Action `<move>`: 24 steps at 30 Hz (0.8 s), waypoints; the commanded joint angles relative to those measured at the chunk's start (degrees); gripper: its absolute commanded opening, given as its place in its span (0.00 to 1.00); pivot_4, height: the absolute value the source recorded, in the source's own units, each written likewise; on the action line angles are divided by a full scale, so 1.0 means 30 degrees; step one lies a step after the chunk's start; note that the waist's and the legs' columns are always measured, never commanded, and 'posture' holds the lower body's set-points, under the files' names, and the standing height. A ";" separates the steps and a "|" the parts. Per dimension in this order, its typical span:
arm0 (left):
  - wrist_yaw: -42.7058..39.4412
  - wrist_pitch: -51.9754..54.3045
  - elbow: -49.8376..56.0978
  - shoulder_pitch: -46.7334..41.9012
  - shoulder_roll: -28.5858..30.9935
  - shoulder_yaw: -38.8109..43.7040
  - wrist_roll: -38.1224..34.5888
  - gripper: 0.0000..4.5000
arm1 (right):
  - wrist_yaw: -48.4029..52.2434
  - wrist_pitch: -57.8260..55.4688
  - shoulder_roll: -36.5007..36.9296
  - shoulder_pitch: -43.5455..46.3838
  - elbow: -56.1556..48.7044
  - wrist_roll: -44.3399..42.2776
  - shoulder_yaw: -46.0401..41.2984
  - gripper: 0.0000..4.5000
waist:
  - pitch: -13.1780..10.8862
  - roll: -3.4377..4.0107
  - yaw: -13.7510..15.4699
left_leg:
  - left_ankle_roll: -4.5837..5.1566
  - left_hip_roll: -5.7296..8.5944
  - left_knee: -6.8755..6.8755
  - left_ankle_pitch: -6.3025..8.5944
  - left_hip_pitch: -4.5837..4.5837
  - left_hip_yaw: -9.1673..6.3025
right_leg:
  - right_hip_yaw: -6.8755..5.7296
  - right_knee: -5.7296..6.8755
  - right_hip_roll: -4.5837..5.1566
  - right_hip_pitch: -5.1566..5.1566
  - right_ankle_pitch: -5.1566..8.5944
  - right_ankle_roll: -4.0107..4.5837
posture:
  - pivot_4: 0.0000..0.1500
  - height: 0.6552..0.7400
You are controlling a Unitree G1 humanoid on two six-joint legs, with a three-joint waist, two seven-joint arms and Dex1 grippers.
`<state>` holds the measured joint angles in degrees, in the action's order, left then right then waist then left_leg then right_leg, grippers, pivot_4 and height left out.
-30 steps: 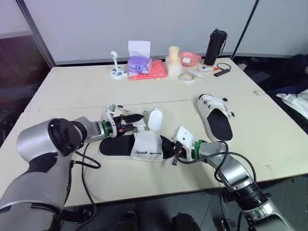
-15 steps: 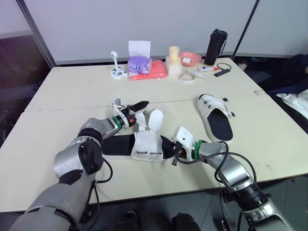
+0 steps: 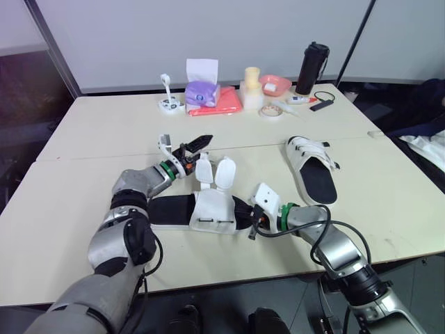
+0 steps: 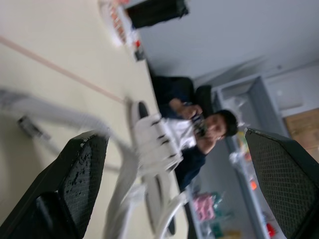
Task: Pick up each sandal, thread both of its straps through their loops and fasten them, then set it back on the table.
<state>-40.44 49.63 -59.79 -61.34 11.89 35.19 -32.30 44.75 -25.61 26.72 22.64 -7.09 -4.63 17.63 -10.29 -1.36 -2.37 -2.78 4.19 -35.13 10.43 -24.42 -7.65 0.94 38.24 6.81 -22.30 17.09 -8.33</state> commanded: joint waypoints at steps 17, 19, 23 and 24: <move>-0.1275 -0.0523 -0.0184 -0.1002 0.0015 -0.0208 -0.2016 1.00 | -0.0316 -0.0688 0.0276 -0.0753 -0.0439 0.0335 0.0294 0.02 | 0.0000 0.0000 0.0022 | -0.0001 0.0000 0.0004 0.0001 -0.0001 -0.0001 | -0.0002 -0.0016 0.0000 0.0003 -0.0001 0.0002 | 1.00 1.00; -0.1421 -0.0541 -0.0287 -0.1109 0.0034 -0.0274 -0.2048 1.00 | -0.0337 -0.0755 0.0303 -0.0802 -0.0531 0.0322 0.0269 0.02 | 0.0000 0.0000 0.0033 | -0.0002 0.0000 0.0005 0.0001 -0.0001 -0.0001 | -0.0001 -0.0019 0.0000 0.0004 -0.0001 0.0002 | 1.00 1.00; -0.1707 -0.0598 -0.0493 -0.1259 0.0089 -0.0301 -0.2047 1.00 | -0.0383 -0.0842 0.0330 -0.0855 -0.0637 0.0314 0.0242 0.02 | 0.0000 0.0000 0.0035 | -0.0001 0.0000 0.0006 0.0002 -0.0001 0.0000 | 0.0000 -0.0023 0.0000 0.0005 -0.0001 0.0001 | 1.00 1.00; -0.1765 -0.0608 -0.0553 -0.1290 0.0123 -0.0310 -0.2034 1.00 | -0.0405 -0.0860 0.0340 -0.0871 -0.0663 0.0317 0.0231 0.02 | 0.0000 0.0000 0.0034 | -0.0002 0.0000 0.0006 0.0002 -0.0001 0.0000 | -0.0001 -0.0023 0.0000 0.0005 -0.0001 0.0002 | 1.00 1.00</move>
<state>-44.63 48.20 -61.92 -63.34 11.44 34.51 -37.12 43.19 -26.90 26.90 21.28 -9.28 -4.62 17.51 -10.29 -1.36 -2.27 -2.78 4.19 -35.11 10.44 -24.42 -7.65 0.94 38.17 6.81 -22.29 17.09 -8.33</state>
